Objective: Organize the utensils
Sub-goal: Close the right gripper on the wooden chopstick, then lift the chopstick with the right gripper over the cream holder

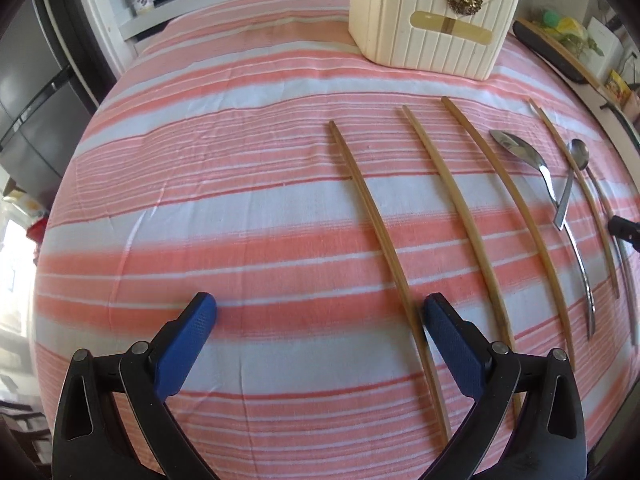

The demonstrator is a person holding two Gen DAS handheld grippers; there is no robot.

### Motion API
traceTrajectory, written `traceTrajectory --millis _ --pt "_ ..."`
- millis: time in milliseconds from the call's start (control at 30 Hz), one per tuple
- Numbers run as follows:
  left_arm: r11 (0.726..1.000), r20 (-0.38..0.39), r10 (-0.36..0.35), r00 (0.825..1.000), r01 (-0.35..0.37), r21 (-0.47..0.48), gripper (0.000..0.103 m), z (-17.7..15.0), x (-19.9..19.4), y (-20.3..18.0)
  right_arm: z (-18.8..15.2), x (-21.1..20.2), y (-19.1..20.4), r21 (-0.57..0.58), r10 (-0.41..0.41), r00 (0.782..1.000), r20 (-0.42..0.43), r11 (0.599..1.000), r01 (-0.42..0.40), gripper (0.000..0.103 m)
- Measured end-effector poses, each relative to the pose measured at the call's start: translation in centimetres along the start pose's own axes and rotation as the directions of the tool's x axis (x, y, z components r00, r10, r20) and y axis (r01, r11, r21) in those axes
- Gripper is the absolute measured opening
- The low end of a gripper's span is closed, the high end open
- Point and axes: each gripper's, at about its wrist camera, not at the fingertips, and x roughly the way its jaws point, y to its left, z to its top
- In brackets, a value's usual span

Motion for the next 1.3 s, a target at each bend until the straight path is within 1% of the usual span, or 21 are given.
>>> traceTrajectory --millis 133,200,233,300,400,433,467,533,600,633,667,700,733,800,833,900,1000,1067,1167,1233,1300 --pt "1.000 -0.012 -0.017 1.000 0.017 -0.008 0.098 2.8 1.1 0.1 2.6 1.3 0.0 0.009 -0.004 0.999 -0.033 1.000 0.004 0.010" --pt "0.999 -0.012 -0.034 0.999 0.034 -0.016 0.088 4.3 1.5 0.2 3.9 1.8 -0.2 0.032 0.005 0.999 -0.038 0.999 -0.004 0.010" --pt "0.999 -0.013 -0.040 0.999 0.039 -0.023 0.086 5.0 1.7 0.3 4.5 2.1 -0.3 0.039 0.007 0.999 -0.041 0.999 -0.005 0.010" --pt "0.998 -0.015 -0.057 0.998 0.056 -0.040 0.078 6.3 2.1 0.5 5.6 2.7 -0.4 0.048 0.003 0.999 -0.040 0.999 -0.001 0.010" --pt "0.996 -0.016 -0.076 0.997 0.075 -0.055 0.071 7.7 2.6 0.5 6.6 3.2 -0.5 0.053 0.002 0.999 -0.032 0.999 0.000 0.010" --pt "0.995 -0.015 -0.076 0.997 0.075 -0.058 0.070 8.0 2.8 0.5 6.8 3.4 -0.6 0.055 0.003 1.000 -0.026 0.998 -0.002 0.010" --pt "0.996 -0.013 -0.070 0.997 0.069 -0.060 0.067 8.2 2.9 0.5 7.0 3.5 -0.7 0.058 0.006 1.000 -0.019 0.998 -0.005 0.010" --pt "0.998 -0.003 -0.047 0.999 0.047 -0.050 0.056 8.4 3.0 0.2 7.1 3.6 -0.9 0.060 0.010 1.000 -0.008 0.998 -0.009 0.008" --pt "0.999 0.016 -0.040 0.999 0.040 -0.031 0.029 8.3 2.8 -0.3 7.1 3.7 -1.0 0.056 0.014 1.000 0.002 0.998 -0.014 0.006" --pt "0.999 0.026 -0.039 0.999 0.039 -0.026 0.022 8.3 2.8 -0.4 7.0 3.6 -1.2 0.055 0.018 1.000 0.007 0.998 -0.018 0.006" --pt "0.999 0.034 -0.043 0.998 0.044 -0.026 0.008 8.2 2.7 -0.4 6.9 3.5 -1.3 0.057 0.023 1.000 0.014 0.998 -0.024 0.006" --pt "0.997 0.038 -0.071 0.997 0.073 -0.034 0.005 8.2 2.7 -0.3 6.8 3.5 -1.4 0.066 0.030 0.999 0.024 0.997 -0.031 0.007" --pt "0.994 0.045 -0.098 0.994 0.100 -0.051 0.004 8.2 2.6 -0.2 6.7 3.4 -1.6 0.078 0.039 0.999 0.034 0.996 -0.042 0.007" --pt "0.990 0.075 -0.120 0.990 0.125 -0.068 0.003 8.2 1.9 0.2 6.7 3.1 -2.1 0.111 0.063 0.996 0.060 0.991 -0.069 0.007" --pt "0.989 0.103 -0.127 0.986 0.134 -0.065 0.003 8.1 1.1 0.3 6.7 2.7 -2.5 0.131 0.075 0.994 0.080 0.988 -0.085 0.007" --pt "0.988 0.166 -0.139 0.976 0.149 -0.048 0.003 7.9 -0.9 0.0 6.6 1.2 -3.0 0.151 0.095 0.988 0.125 0.982 -0.113 0.007" --pt "0.984 0.261 -0.163 0.951 0.177 -0.030 0.003 7.6 -4.7 -0.2 7.0 -1.9 -2.9 0.134 0.088 0.977 0.196 0.984 -0.116 0.007" --pt "0.980 0.322 -0.180 0.930 0.198 -0.026 0.003 7.4 -7.4 -0.2 7.2 -4.4 -2.8 0.116 0.099 0.964 0.246 0.985 -0.131 0.007" --pt "0.973 0.404 -0.208 0.891 0.232 -0.009 0.003 6.9 -11.5 -0.3 7.1 -8.3 -2.3 0.086 0.110 0.942 0.316 0.986 -0.144 0.007" --pt "0.970 0.449 -0.221 0.866 0.242 0.011 0.003 6.9 -13.6 -0.1 7.0 -10.7 -2.0 0.075 0.125 0.926 0.356 0.984 -0.162 0.007" --pt "0.969 0.484 -0.229 0.845 0.246 0.029 0.003 6.8 -15.2 0.0 6.9 -12.8 -1.8 0.064 0.132 0.909 0.395 0.983 -0.170 0.007"
